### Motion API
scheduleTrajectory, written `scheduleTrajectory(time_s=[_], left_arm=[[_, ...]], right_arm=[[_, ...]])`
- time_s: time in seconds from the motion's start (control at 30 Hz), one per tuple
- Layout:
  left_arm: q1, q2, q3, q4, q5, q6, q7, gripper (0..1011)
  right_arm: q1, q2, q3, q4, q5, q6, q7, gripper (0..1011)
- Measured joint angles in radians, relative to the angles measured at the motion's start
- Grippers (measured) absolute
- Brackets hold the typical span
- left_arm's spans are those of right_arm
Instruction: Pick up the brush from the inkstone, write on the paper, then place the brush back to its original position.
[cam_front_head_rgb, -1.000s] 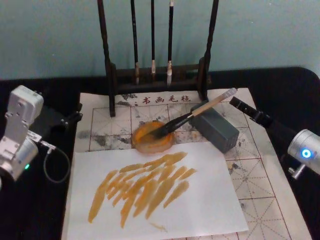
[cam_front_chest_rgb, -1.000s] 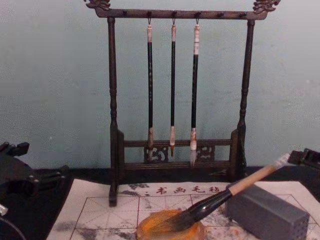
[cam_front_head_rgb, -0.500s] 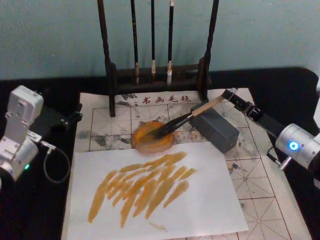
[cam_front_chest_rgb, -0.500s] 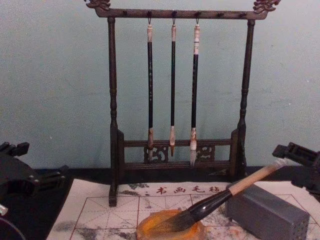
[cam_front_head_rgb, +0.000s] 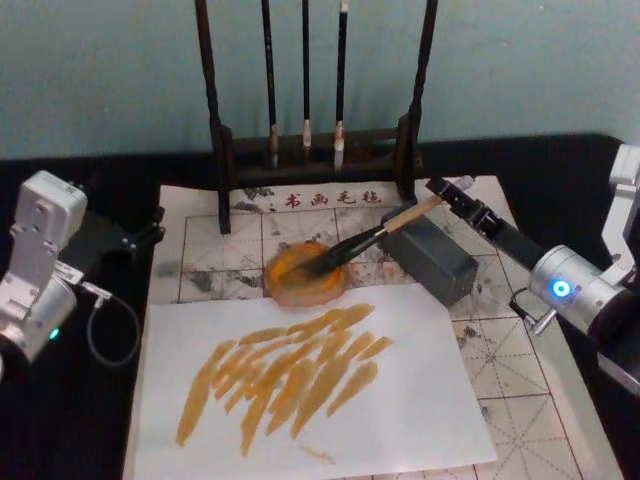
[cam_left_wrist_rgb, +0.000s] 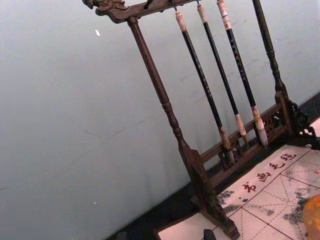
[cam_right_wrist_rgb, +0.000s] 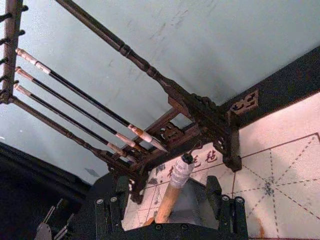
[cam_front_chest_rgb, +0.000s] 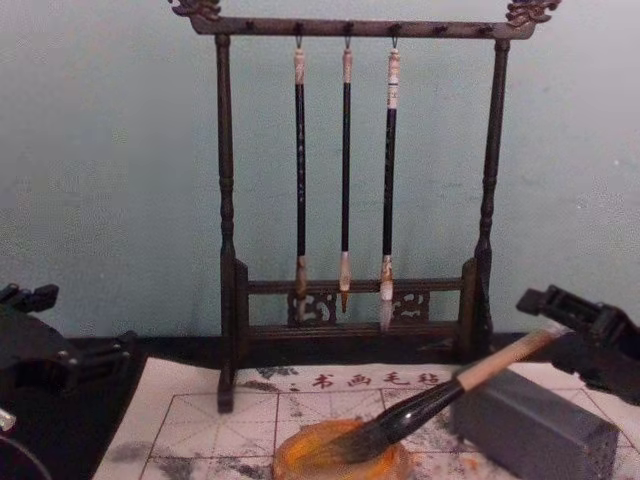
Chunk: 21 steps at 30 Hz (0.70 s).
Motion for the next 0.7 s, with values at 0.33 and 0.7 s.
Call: scheduleTrajectory(time_s=[0.33,0.7], left_arm=[[0.0,0.0,0.0,0.0,0.0,0.0,0.0,1001],[0.0,0.0,0.0,0.0,0.0,0.0,0.0,1001]], right_arm=[[0.026,-0.023,-0.028,0.047,0.01,-0.057,0.022,1000],[0.028,-0.03,-0.048,0.053,0.023,-0.099,0.022,1000]])
